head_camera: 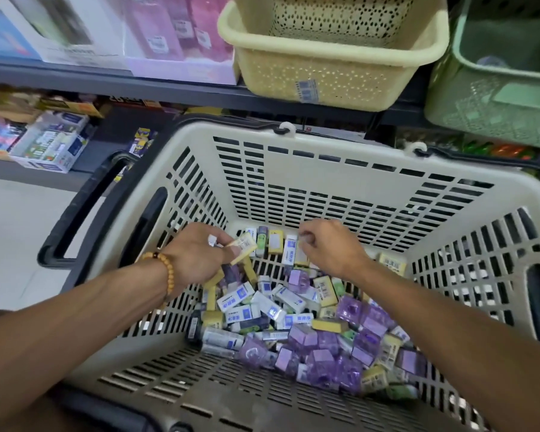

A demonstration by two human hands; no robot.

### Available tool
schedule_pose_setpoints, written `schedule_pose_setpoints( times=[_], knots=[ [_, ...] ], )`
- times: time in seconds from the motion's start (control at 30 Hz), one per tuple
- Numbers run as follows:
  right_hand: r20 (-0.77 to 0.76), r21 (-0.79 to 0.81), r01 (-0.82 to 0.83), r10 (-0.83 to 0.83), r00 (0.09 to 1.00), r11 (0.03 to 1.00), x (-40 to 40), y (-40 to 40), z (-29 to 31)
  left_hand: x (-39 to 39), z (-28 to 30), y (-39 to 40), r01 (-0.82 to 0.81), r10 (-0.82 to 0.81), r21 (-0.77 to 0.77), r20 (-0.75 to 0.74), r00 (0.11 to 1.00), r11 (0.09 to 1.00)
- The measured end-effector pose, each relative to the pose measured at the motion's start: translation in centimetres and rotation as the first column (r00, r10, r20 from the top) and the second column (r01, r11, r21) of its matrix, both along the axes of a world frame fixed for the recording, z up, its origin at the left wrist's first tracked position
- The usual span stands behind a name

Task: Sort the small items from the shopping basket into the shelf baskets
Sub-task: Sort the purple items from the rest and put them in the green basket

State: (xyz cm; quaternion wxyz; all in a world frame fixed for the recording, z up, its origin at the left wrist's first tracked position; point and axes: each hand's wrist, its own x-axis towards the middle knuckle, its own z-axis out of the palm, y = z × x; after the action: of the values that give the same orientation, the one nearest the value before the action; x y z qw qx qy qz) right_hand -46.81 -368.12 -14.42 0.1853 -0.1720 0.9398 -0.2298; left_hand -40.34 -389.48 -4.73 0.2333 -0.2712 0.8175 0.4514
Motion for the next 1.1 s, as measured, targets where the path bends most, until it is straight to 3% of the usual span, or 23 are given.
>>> schedule_pose_setpoints(
  times=[0.17, 0.4, 0.6, 0.7, 0.9, 0.97, 1.1],
  knots=[
    [0.07, 0.277, 0.078, -0.101, 0.992, 0.958, 2.0, 4.6, 0.8, -0.2, 0.6, 0.3, 0.009, -0.007, 0.058, -0.034, 0.999, 0.998],
    [0.351, -0.039, 0.33, -0.296, 0.888, 0.943, 2.8, 1.7, -0.3, -0.2, 1.9, -1.3, -0.019, 0.024, 0.055, -0.089, 0.996, 0.998],
    [0.391, -0.111, 0.262, -0.2, 0.898, 0.959, 2.7, 0.3, -0.7, 0.2, 2.5, -1.8, -0.044, 0.055, 0.082, -0.13, 0.99, 0.996],
    [0.336, -0.164, 0.229, -0.164, 0.928, 0.96, 3.0, 0.6, -0.5, 0.2, 2.8, -1.8, -0.045, 0.059, 0.099, -0.139, 0.989, 0.994],
    [0.2, -0.078, -0.131, 0.144, 0.969, 0.988, 4.3, -1.4, 0.5, 0.1, 3.1, -1.6, -0.056, 0.075, 0.122, -0.162, 0.984, 0.991],
    [0.175, -0.048, -0.174, 0.18, 0.968, 0.984, 4.6, -1.9, 0.6, 0.0, 3.1, -1.5, -0.061, 0.084, 0.133, -0.18, 0.98, 0.989],
    [0.342, -0.069, -0.141, 0.156, 0.927, 0.988, 4.3, -1.1, 1.6, -0.4, 2.9, -1.5, -0.071, 0.097, 0.14, -0.192, 0.976, 0.988]
  ],
)
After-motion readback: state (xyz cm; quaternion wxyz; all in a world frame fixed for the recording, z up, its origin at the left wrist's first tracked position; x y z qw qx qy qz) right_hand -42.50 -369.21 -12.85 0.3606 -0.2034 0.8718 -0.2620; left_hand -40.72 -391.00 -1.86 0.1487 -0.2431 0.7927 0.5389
